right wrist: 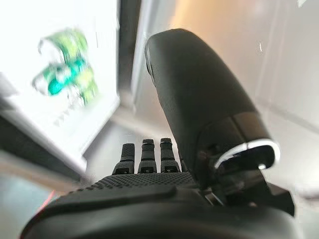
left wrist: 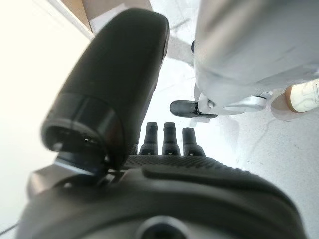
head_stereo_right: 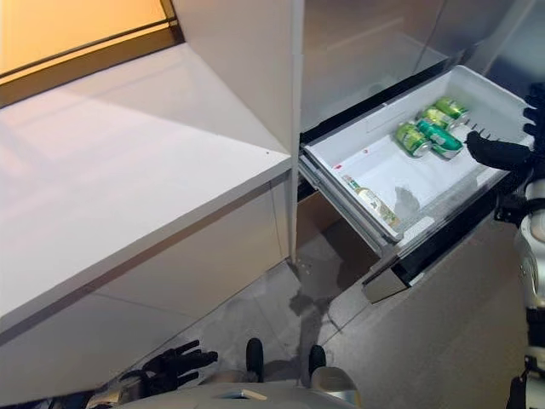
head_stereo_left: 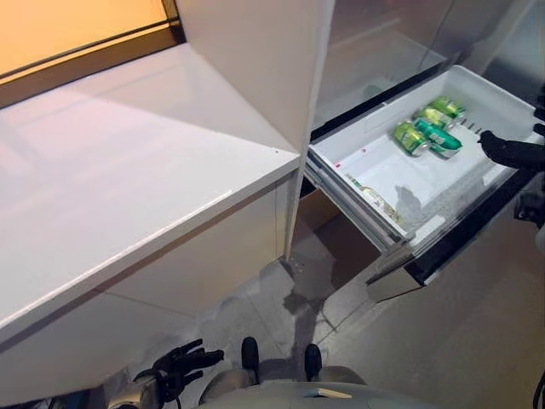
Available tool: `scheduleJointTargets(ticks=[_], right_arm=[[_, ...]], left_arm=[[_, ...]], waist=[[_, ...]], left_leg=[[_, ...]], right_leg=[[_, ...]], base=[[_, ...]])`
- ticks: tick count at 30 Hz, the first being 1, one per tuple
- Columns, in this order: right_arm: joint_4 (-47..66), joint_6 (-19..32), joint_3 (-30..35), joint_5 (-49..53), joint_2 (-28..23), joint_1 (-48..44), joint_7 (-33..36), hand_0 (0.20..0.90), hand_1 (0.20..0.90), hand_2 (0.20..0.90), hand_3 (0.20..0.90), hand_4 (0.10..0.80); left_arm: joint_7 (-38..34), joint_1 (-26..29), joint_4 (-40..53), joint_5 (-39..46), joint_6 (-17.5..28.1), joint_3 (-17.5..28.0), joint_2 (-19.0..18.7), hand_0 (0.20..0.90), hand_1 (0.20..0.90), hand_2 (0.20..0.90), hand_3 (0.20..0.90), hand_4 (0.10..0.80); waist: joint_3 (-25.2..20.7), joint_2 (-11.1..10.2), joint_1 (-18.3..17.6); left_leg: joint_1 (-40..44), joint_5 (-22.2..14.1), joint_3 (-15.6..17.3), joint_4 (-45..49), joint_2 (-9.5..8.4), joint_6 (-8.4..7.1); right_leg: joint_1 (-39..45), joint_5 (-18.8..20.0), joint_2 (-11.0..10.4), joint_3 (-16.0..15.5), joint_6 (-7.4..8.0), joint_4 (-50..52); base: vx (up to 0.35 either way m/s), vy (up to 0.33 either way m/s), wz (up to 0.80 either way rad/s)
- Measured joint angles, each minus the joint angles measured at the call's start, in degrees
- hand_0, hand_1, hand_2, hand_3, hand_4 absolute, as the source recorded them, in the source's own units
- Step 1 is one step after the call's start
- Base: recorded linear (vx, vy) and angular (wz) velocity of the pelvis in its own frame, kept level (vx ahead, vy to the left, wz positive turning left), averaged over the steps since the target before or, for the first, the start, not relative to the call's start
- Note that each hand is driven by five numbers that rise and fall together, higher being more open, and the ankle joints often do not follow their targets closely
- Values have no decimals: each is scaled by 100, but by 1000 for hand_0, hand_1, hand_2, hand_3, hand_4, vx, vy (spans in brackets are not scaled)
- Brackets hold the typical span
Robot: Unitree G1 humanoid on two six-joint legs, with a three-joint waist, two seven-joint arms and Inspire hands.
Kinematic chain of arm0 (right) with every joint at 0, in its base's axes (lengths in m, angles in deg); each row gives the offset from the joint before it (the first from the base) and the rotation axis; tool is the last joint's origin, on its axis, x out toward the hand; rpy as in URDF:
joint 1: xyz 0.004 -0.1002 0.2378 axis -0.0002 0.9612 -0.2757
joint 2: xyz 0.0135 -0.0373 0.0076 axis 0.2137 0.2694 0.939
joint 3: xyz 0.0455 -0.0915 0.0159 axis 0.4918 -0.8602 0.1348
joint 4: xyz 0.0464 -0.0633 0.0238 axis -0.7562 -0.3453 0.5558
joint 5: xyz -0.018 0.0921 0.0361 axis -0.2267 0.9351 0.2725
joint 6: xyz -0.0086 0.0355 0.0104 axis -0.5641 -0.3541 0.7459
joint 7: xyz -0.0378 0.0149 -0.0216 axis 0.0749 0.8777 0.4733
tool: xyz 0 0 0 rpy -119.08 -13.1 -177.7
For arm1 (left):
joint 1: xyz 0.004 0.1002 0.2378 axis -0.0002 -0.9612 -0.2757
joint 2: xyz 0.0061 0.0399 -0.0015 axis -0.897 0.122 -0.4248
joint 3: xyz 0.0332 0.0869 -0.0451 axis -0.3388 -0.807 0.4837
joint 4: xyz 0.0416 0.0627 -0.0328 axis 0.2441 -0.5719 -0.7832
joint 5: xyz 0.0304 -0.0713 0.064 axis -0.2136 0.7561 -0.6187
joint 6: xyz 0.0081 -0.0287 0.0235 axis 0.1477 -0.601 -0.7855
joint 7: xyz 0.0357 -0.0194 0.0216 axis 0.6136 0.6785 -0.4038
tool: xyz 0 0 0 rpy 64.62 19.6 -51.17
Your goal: Put drinks into fridge and close the fridge
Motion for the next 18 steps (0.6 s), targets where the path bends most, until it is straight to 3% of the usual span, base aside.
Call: scheduleJointTargets(ticks=[7,12,18], right_arm=[[27,1147,588,115,1201,1168,547,900,900,900,900,800],[-610,1753,845,803,1588,1625,606,900,900,900,900,800],[-1737,1436,890,1004,1415,1615,244,900,900,900,900,800]], left_arm=[[6,-373,-118,-274,208,59,309,900,900,900,900,800],[8,-425,-297,-424,369,56,338,900,900,900,900,800],[-35,-250,-480,-308,386,-3,309,900,900,900,900,800]], waist=[[-112,130,-267],[-189,270,-491],[-49,470,-623]], left_leg=[[265,-134,157,-1,-7,4],[333,-143,211,-1,-5,13],[-49,-206,289,283,-27,31]], right_leg=[[179,-71,-17,152,69,42],[142,-159,-24,225,78,187],[-574,-512,-76,306,70,1077]], base=[[67,-44,-12],[64,24,-6],[-74,38,-7]])
